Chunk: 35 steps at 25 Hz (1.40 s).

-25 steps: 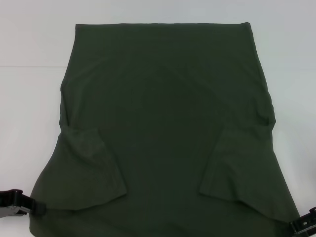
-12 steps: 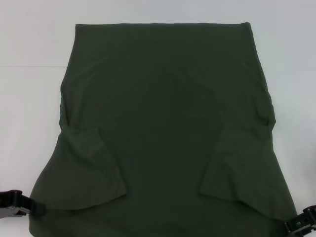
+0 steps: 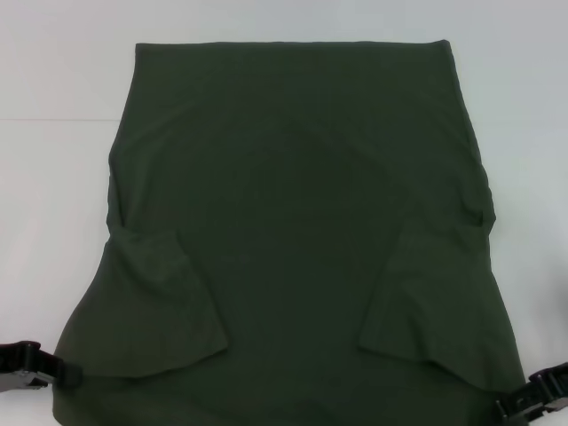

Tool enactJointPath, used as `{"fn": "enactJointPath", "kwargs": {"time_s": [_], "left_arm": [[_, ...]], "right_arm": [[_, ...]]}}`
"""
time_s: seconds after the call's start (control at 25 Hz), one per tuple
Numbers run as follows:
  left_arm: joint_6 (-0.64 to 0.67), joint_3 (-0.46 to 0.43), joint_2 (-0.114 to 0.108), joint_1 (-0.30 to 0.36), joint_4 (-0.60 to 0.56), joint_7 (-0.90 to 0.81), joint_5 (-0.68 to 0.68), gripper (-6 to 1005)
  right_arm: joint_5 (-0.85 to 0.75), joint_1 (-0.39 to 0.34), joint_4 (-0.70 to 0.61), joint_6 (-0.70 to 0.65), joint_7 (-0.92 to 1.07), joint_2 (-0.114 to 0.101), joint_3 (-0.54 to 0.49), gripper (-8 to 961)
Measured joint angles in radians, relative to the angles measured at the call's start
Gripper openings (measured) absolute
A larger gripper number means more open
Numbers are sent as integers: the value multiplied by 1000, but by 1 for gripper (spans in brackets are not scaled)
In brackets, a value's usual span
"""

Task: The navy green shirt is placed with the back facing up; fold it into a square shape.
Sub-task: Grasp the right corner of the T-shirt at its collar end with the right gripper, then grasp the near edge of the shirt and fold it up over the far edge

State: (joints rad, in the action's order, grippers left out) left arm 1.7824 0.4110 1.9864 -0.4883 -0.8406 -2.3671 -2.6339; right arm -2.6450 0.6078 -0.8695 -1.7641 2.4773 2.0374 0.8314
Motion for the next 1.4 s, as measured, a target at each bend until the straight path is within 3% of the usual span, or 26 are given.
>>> {"fn": "enactJointPath", "kwargs": {"time_s": [0.64, 1.16, 1.4], "left_arm": [[5, 0, 0, 0, 0, 6, 11, 34], [6, 0, -3, -5, 0, 10, 14, 33], [4, 0, -3, -6, 1, 13, 14, 33]], "right_arm": [[-3, 24, -5, 8, -19, 12, 0, 841], [-6, 29, -3, 2, -18, 10, 8, 188], [-6, 34, -3, 2, -21, 8, 8, 44]]}}
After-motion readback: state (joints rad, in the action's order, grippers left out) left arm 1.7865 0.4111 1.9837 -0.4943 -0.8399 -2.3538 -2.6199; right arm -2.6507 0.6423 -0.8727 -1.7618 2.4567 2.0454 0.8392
